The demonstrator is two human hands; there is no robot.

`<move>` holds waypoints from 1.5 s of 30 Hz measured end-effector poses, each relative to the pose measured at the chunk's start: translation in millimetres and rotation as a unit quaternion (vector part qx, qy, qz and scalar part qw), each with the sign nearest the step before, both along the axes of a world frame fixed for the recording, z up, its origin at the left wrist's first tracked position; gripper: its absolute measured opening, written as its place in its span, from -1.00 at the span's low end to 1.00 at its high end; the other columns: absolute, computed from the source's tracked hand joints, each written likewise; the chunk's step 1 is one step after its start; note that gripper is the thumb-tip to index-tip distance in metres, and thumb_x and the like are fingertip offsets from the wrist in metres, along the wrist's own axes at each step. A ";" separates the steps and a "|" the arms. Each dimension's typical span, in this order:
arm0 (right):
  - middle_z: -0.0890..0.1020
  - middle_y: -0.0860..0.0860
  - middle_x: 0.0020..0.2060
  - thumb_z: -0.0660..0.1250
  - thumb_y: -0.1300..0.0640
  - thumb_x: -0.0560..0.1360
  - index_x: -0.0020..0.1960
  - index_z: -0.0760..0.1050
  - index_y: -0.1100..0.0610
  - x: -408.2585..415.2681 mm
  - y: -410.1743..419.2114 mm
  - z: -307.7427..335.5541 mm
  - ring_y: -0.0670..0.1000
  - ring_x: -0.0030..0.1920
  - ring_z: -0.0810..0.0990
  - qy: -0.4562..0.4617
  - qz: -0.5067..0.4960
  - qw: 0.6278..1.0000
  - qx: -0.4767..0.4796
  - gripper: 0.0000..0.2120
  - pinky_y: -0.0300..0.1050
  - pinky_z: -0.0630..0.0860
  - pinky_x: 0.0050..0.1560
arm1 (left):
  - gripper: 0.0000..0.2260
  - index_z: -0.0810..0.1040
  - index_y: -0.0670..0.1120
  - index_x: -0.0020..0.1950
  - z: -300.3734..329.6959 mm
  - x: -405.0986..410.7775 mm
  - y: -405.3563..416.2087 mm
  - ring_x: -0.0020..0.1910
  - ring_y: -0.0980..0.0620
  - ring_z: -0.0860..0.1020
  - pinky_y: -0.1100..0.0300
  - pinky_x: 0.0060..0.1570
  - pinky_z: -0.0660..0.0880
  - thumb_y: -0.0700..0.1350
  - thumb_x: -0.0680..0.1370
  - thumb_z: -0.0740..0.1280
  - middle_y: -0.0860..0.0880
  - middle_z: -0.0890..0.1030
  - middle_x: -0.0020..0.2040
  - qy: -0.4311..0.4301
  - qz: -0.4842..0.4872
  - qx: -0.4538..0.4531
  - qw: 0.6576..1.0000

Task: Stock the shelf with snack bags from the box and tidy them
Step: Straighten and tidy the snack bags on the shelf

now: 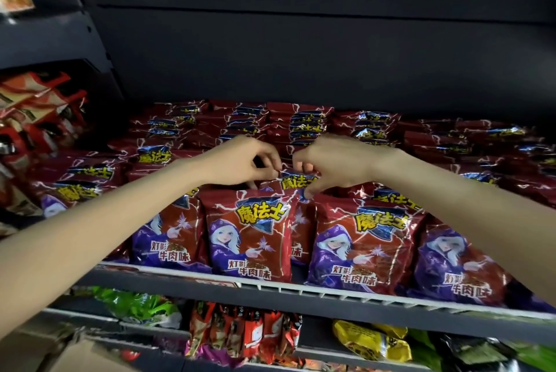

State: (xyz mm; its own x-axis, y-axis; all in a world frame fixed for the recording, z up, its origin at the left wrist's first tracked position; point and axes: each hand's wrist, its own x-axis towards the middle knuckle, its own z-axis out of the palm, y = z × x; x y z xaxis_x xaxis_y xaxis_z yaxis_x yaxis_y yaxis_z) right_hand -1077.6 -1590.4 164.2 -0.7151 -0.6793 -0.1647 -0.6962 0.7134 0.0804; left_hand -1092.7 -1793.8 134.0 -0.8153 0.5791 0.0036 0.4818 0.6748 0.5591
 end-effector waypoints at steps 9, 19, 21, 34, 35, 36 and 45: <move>0.35 -0.17 -0.30 0.44 -0.02 0.43 0.24 0.33 0.12 -5.2 3.6 -2.2 -0.18 -0.35 0.30 -0.016 -0.007 1.000 -0.013 -0.51 -0.28 0.20 -0.39 | -0.70 0.57 0.05 0.06 14.1 -5.9 3.7 -0.15 0.13 0.51 0.12 -0.16 0.48 0.13 0.40 0.43 0.14 0.53 -0.10 0.113 -0.062 -0.157 0.979; 0.55 0.00 -0.06 0.44 -0.07 0.41 0.20 0.36 0.04 -8.6 13.9 -3.4 -0.08 -0.23 0.46 -0.042 -0.016 0.999 -0.003 -0.54 -0.14 0.43 -0.26 | -0.76 0.51 0.09 0.21 34.8 3.5 -30.8 0.05 0.25 0.48 0.36 0.05 0.37 0.03 0.56 0.23 0.19 0.50 0.15 0.161 -0.006 -0.069 0.985; 0.55 -0.03 -0.07 0.42 -0.11 0.42 0.15 0.38 0.01 -10.0 13.8 -1.1 -0.15 -0.27 0.43 -0.057 -0.013 0.998 -0.017 -0.60 -0.22 0.37 -0.32 | -0.81 0.55 0.11 0.14 40.4 5.4 -68.5 0.02 0.27 0.50 0.22 0.10 0.46 0.00 0.54 0.29 0.17 0.55 0.12 0.150 0.032 -0.107 0.982; 0.60 -0.09 -0.10 0.29 -0.19 0.49 0.14 0.46 -0.01 -11.8 -23.9 -7.4 -0.02 -0.09 0.55 0.028 0.026 0.997 -0.071 -0.67 -0.13 0.43 -0.19 | -0.80 0.58 0.13 0.01 25.5 10.7 -106.0 -0.22 0.38 0.53 0.37 -0.13 0.49 0.04 0.42 0.45 0.25 0.60 -0.16 0.115 0.059 -0.227 0.965; 0.60 -0.07 -0.08 0.30 -0.19 0.49 0.17 0.46 -0.01 -11.9 -24.9 -8.7 -0.02 -0.08 0.54 0.037 0.028 0.997 -0.067 -0.64 -0.13 0.41 -0.20 | -0.81 0.58 0.14 0.03 24.3 10.3 -105.8 -0.23 0.37 0.52 0.40 -0.15 0.46 0.03 0.43 0.44 0.25 0.60 -0.19 0.115 0.057 -0.231 0.964; 0.60 -0.06 -0.06 0.31 -0.19 0.48 0.19 0.45 0.00 -11.8 -25.4 -9.6 -0.02 -0.07 0.54 0.041 0.029 0.996 -0.067 -0.62 -0.13 0.41 -0.20 | -0.82 0.59 0.13 0.03 22.4 9.9 -103.3 -0.24 0.36 0.52 0.40 -0.17 0.44 0.03 0.45 0.42 0.25 0.59 -0.21 0.125 0.052 -0.234 0.963; 0.51 -0.10 -0.17 0.39 -0.08 0.46 0.03 0.42 0.06 -19.3 -37.8 -12.9 -0.11 -0.21 0.46 -0.100 -0.020 0.987 -0.124 -0.71 -0.23 0.38 -0.25 | -0.88 0.59 0.07 0.00 7.2 3.0 -62.7 -0.22 0.37 0.50 0.54 -0.26 0.30 0.01 0.48 0.39 0.17 0.62 -0.10 0.130 0.015 -0.168 0.977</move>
State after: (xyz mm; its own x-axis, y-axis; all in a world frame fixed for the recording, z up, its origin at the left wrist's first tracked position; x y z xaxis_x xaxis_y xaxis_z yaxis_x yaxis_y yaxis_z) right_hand -1096.9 -1628.2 151.3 -0.7127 -0.6880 -0.1366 -0.6511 0.7214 -0.2360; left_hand -1089.7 -1856.5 141.3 -0.8284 0.5595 0.0262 0.5556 0.8149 0.1649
